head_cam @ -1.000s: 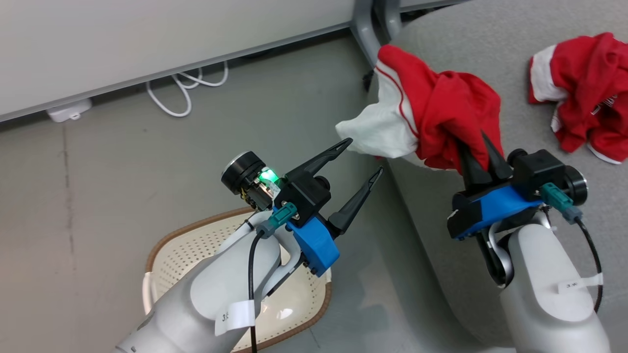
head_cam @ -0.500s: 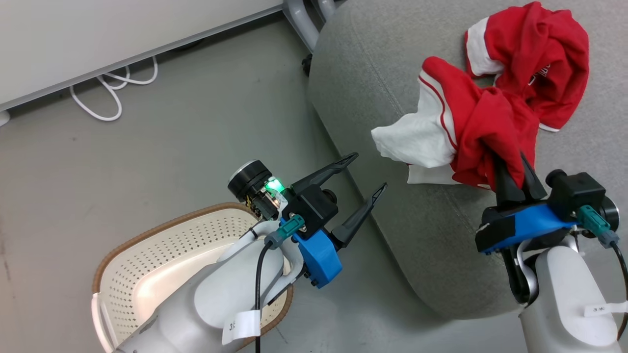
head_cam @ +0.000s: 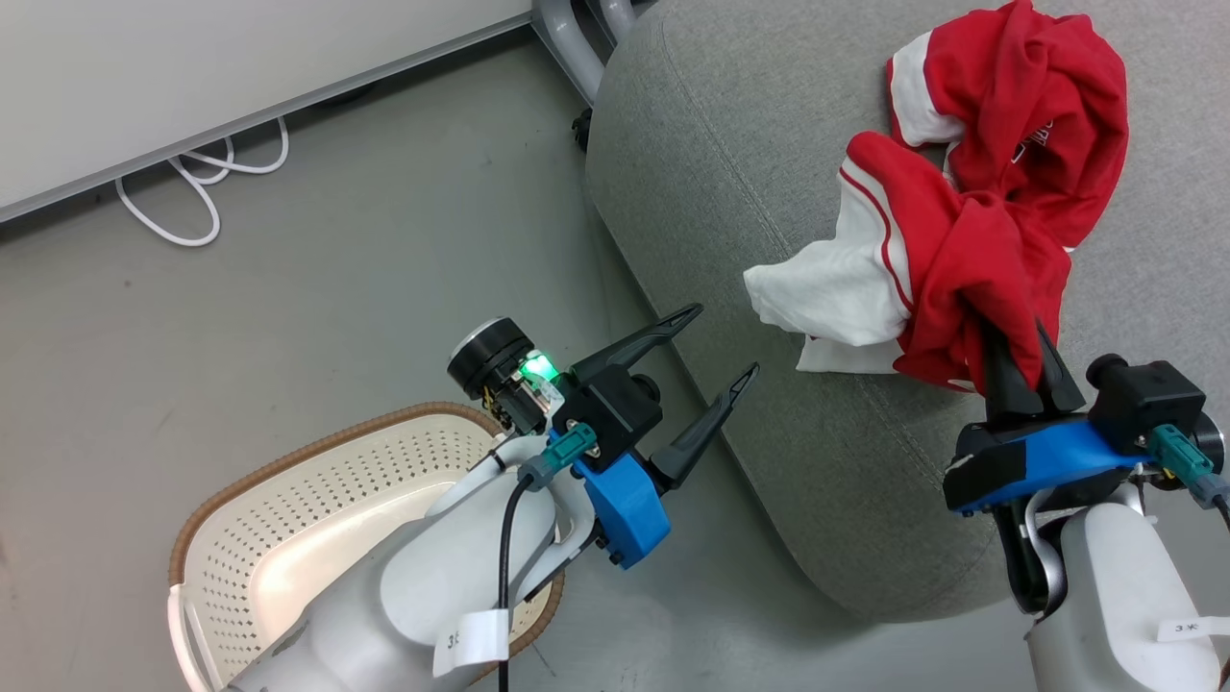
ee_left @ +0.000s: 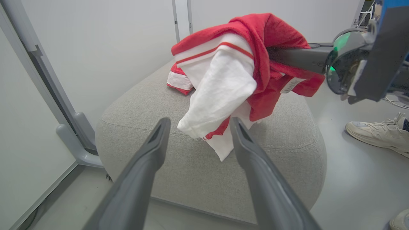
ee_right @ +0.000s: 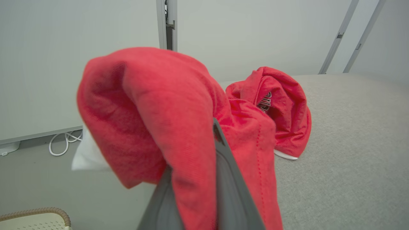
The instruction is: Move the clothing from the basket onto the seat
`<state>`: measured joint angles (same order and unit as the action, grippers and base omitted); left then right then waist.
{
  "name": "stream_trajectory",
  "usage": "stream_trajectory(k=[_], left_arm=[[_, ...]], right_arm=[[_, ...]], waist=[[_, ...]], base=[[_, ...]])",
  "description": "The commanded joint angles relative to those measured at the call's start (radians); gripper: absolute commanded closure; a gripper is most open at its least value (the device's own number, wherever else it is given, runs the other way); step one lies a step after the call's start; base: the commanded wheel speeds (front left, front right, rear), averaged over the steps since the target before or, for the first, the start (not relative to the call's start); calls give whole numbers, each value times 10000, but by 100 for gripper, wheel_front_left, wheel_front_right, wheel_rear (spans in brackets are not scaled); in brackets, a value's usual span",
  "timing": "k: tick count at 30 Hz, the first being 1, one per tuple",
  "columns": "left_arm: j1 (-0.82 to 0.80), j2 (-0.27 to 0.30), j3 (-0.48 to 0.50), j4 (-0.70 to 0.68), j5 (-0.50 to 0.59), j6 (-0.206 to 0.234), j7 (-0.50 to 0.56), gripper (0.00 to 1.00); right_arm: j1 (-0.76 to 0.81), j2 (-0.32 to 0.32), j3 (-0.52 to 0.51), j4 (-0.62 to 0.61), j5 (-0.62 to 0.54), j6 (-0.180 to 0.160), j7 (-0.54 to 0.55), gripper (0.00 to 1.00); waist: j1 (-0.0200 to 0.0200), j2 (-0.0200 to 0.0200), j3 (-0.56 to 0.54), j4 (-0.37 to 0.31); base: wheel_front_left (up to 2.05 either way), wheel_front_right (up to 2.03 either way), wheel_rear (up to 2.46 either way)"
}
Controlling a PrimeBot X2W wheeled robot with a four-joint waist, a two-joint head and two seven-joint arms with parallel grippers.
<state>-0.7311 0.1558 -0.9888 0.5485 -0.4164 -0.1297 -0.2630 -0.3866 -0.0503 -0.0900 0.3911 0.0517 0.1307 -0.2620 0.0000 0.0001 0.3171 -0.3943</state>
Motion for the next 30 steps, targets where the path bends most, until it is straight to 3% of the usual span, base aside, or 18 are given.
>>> stream_trajectory(k=[1, 12, 19, 25, 30], left_arm=[[47, 76, 27, -29, -33, -9, -26, 0], [-414, 291, 110, -250, 146, 80, -18, 0], [-1064, 759, 175, -767, 400, 119, 260, 0], [-1810, 1352, 260, -1551, 695, 195, 713, 0], [-2238, 1740, 332, -2212, 860, 252, 1031, 0]], right_arm=[[-135, -1, -21, -131, 44, 1, -45, 100], [-1564, -1, -273, -689, -417, 1, -45, 100], [-3791, -78, -1523, -1418, -622, 1, -45, 100], [-5671, -725, -3241, -1923, -477, 1, -43, 100], [-6550, -1669, -4394, -1643, -358, 1, -42, 100]], waist=[[0, -1, 29, 18], [0, -1, 888, 33], [0, -1, 2362, 94], [0, -1, 3773, 134], [0, -1, 4685, 220]], base=[[0, 0, 0], [0, 0, 0], [0, 0, 0], [0, 0, 0], [0, 0, 0]])
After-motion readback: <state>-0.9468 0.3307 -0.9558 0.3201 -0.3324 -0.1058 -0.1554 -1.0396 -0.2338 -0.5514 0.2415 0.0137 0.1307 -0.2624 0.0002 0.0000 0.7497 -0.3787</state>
